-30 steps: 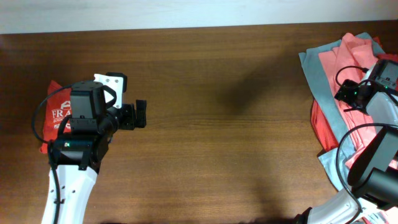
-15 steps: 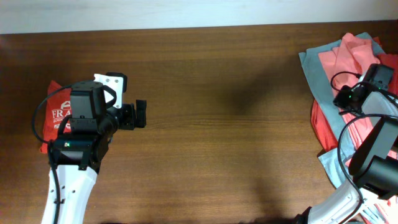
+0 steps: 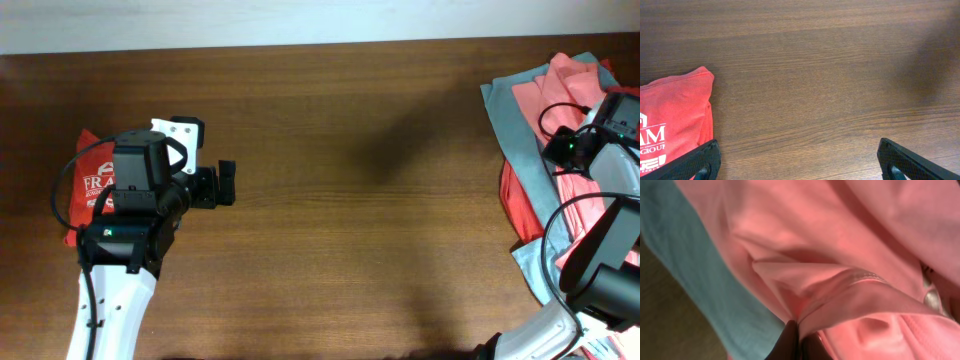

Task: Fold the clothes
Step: 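Reach the right gripper into the pink shirt pile and grasp a shirt, then pull the pink shirt left onto the open table with the right gripper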

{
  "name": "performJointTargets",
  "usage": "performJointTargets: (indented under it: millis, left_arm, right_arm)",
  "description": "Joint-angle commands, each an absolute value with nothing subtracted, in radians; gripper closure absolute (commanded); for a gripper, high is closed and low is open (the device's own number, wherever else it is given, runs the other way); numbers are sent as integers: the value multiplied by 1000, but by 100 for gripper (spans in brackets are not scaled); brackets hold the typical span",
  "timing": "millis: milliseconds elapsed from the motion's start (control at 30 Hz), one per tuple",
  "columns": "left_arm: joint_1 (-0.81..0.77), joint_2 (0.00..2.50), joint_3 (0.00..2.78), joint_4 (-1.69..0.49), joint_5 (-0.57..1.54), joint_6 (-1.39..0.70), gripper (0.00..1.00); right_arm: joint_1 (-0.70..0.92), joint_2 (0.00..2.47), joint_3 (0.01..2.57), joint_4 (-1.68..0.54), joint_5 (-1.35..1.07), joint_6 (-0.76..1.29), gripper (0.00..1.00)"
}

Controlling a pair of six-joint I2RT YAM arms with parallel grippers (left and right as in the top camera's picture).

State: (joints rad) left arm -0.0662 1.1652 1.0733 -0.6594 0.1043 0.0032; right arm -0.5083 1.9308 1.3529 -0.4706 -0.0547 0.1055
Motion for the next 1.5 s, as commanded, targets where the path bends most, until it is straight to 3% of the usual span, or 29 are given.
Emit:
performJointTargets:
  millis: [0,167,433,500,533,633,667,733,933,1067,1267,1467]
  left_arm:
    - [-68,1166,1093,-659,115,15,1]
    - [-68,1166,1093,-659,115,15,1]
    - [-69,1166,1093,-659,115,15,1]
    - [-69,1166,1093,-659,115,15,0]
    - [-69,1166,1093,-659,115,15,0]
    - [-69,1166,1093,-659,115,15,1]
    - [-69,1166,1093,-659,115,15,0]
    - [-69,1166,1093,-660,115,15,0]
    - [-94,1172,1093,-659,173,15,0]
    - [-211,1223,1093,-644,168,23,1]
    - [-531,1432,1093,-566,249,-40,0]
    - [-702,1659,1093,-333,365,-261,0]
  right_arm:
    - [-445,1870,1378,-512,-80,112,96]
    - [-282,1808,1379,-618,-132,113,96]
    - [145,1774,1378,-605,-160,175,95]
    - [293,1774,1378,-520,-112,200,91]
    - [353,1774,1378,-477,-89,200,77]
    - [487,1773,1380,-414,44,196,63]
    - [502,1773,1382,-429,108,196,53]
    - [499,1766,1392,-487,211,197,40]
    - [308,1633,1422,-710,279,200,34]
    - [164,1549,1422,-818,234,200,15]
    - [-101,1492,1422,-1011,84,200,12]
    - [-235,1492,1421,-1078,60,200,11]
